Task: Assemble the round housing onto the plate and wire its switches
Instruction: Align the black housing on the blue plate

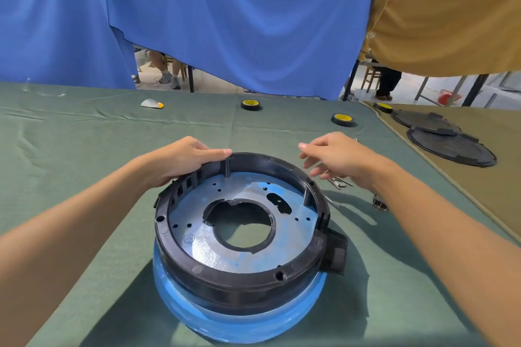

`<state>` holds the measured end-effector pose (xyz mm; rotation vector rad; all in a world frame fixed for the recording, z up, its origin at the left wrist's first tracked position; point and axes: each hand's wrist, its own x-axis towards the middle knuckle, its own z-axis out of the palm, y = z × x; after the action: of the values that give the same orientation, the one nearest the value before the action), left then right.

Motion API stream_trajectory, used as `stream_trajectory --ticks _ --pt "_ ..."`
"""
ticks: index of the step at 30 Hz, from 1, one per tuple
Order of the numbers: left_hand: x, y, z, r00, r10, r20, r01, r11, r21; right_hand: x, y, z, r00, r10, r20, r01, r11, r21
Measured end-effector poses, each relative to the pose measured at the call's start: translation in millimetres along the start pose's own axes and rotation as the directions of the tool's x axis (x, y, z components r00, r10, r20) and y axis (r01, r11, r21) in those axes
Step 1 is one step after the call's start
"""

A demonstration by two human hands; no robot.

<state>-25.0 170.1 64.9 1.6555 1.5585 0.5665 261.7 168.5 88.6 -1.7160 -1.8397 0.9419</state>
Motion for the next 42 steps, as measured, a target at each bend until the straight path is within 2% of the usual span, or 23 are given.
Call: stream_trajectory --ticks 2,5,9,14,22,25,26,27,28,29,30,31,32,33,35,37,38,39,41,42 --pt "1.2 0.4 0.0 1.000 -0.004 -0.004 0.004 1.000 -0.002 3.9 14.3 -15.2 0.986 -0.075 -0.152 0.059 0.992 -0.108" --pt "-0.1 1.8 1.2 1.000 -0.004 -0.014 0.004 1.000 -0.004 8.8 39.3 -23.9 0.975 -0.099 -0.198 0.010 0.912 -0.411" --pt "0.1 6.0 4.3 1.000 -0.015 -0.024 0.015 1.000 -0.008 13.8 57.3 -15.2 0.978 -0.108 -0.180 0.012 0.885 -0.466" --pt "1.8 16.3 13.8 0.999 -0.001 -0.041 0.002 1.000 0.025 27.1 59.1 -0.9 0.968 -0.128 -0.215 -0.033 0.787 -0.616" --pt "-0.3 22.7 14.4 1.000 -0.002 0.017 0.002 1.000 0.023 32.7 58.7 6.1 0.965 -0.166 -0.202 -0.040 0.670 -0.741" --pt "-2.0 24.6 11.8 1.000 -0.012 0.022 0.010 0.994 0.105 28.3 52.5 12.4 0.966 -0.189 -0.178 -0.042 0.564 -0.825" --pt "-1.9 24.9 10.3 1.000 -0.003 0.010 0.001 0.989 0.151 26.6 47.3 11.2 0.964 -0.202 -0.172 -0.031 0.558 -0.829" --pt "-1.6 26.4 9.3 1.000 0.017 -0.009 -0.015 0.981 0.194 24.5 40.1 8.9 0.959 -0.224 -0.171 -0.002 0.601 -0.799" --pt "-1.7 28.9 9.0 0.998 0.050 -0.031 -0.041 0.972 0.232 22.3 32.3 5.9 0.956 -0.236 -0.177 0.045 0.710 -0.703" --pt "-2.0 32.0 9.6 0.994 0.087 -0.061 -0.067 0.959 0.275 19.5 25.0 3.5 0.957 -0.226 -0.180 0.101 0.845 -0.525" --pt "-3.0 35.2 11.0 0.986 0.130 -0.106 -0.088 0.939 0.331 16.1 18.3 3.0 0.963 -0.217 -0.160 0.161 0.939 -0.305" --pt "-4.3 38.3 12.7 0.969 0.185 -0.167 -0.108 0.916 0.387 12.0 11.7 4.6 0.968 -0.215 -0.128 0.203 0.974 -0.101" --pt "-7.7 41.4 14.7 0.946 0.230 -0.229 -0.118 0.901 0.416 8.5 7.4 7.4 0.973 -0.215 -0.084 0.218 0.976 0.027" --pt "-13.8 43.7 16.4 0.922 0.261 -0.286 -0.121 0.897 0.425 6.8 6.3 11.4 0.975 -0.214 -0.053 0.217 0.974 0.068" --pt "-31.4 44.4 16.9 0.900 0.289 -0.327 -0.083 0.849 0.521 7.1 5.6 20.6 0.978 -0.196 -0.076 0.198 0.980 0.021" --pt "-49.4 37.3 14.0 0.936 0.184 -0.301 0.054 0.769 0.636 10.1 7.3 26.0 0.976 -0.161 -0.143 0.160 0.987 -0.017" --pt "-59.8 31.0 13.5 0.942 0.098 -0.320 0.127 0.782 0.610 10.8 7.8 28.1 0.975 -0.147 -0.164 0.148 0.989 -0.008" --pt "-70.4 24.9 14.7 0.934 0.011 -0.356 0.184 0.841 0.509 10.8 8.1 30.4 0.976 -0.133 -0.174 0.136 0.991 0.010" --pt "-90.9 14.4 27.0 0.892 -0.159 -0.422 0.217 0.972 0.093 10.3 8.1 34.2 0.983 -0.094 -0.159 0.110 0.989 0.095" --pt "-99.8 10.7 37.7 0.880 -0.234 -0.413 0.201 0.972 -0.123 9.2 7.4 35.8 0.988 -0.074 -0.137 0.094 0.985 0.147"
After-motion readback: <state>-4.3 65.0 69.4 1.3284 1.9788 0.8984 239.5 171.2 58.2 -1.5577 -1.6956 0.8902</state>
